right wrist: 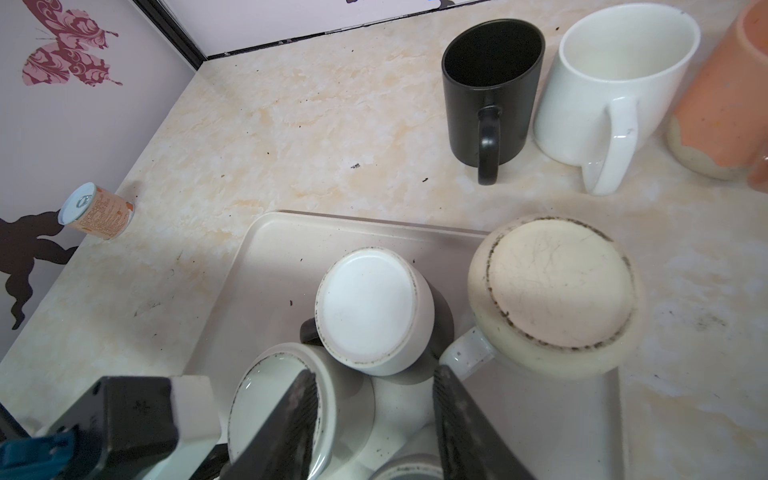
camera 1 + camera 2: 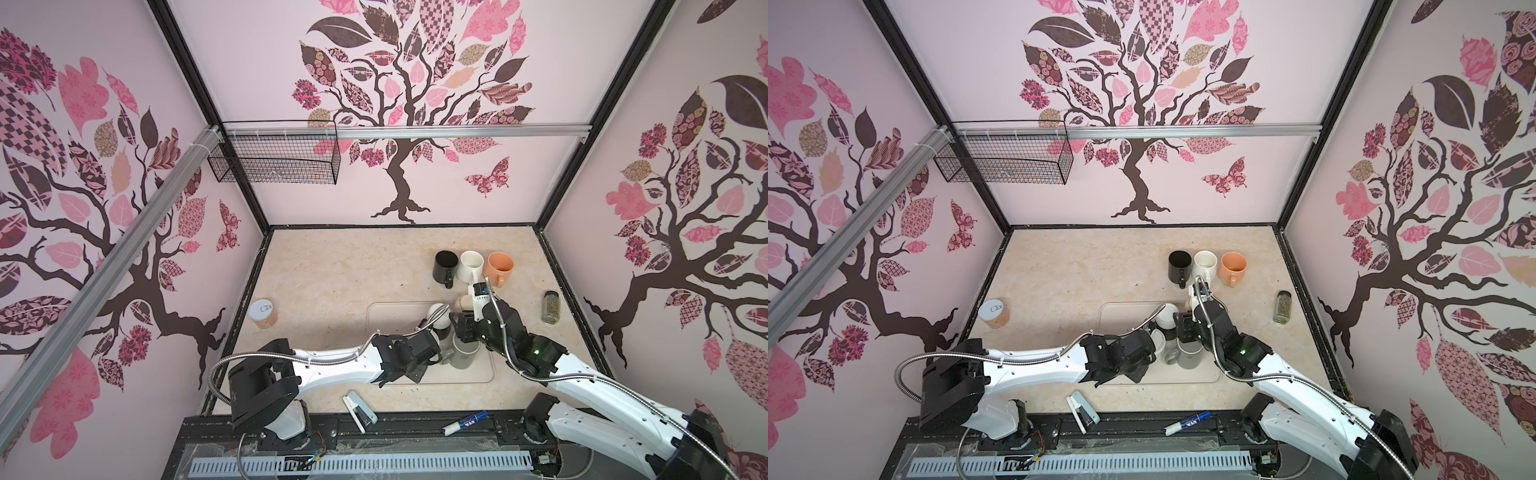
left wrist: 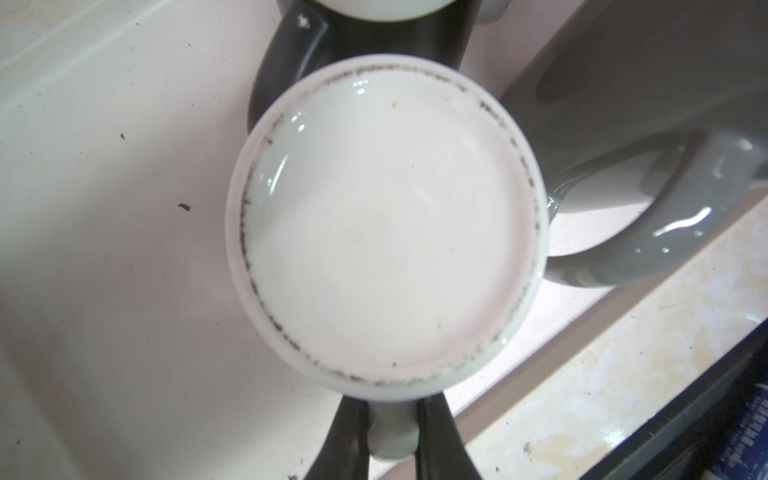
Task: Turn the mug right side up
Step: 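Close the left gripper on the upside-down white mug's handle, then lift and tilt the white mug with the left gripper while the right gripper approaches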
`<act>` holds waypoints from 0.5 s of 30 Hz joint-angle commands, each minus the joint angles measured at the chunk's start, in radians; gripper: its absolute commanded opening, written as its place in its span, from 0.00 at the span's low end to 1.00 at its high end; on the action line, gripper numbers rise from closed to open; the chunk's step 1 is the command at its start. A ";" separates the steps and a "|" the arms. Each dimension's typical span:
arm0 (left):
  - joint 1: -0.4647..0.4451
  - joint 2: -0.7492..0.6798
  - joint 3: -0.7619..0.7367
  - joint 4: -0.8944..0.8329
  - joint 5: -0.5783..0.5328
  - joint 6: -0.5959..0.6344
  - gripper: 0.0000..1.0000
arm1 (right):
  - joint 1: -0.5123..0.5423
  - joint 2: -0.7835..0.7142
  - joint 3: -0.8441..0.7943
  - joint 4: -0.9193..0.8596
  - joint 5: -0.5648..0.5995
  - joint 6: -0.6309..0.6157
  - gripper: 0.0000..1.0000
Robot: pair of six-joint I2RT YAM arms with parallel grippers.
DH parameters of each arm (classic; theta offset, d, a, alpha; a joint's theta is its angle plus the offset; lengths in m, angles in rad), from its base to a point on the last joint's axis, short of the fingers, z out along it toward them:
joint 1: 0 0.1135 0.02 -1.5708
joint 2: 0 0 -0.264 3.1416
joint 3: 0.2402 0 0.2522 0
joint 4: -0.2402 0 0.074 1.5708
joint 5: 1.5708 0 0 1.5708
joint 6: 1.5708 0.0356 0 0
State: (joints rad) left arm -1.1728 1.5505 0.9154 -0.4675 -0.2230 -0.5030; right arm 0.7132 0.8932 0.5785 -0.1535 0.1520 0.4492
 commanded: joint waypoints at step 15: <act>0.130 -0.344 -0.043 -0.058 -0.072 0.004 0.00 | 0.004 -0.018 0.030 0.149 -0.381 0.097 0.48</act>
State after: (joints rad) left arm -1.0653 1.2823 0.9024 -0.5694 -0.2607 -0.5003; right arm 0.7132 0.8703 0.5785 -0.0753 -0.1234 0.5068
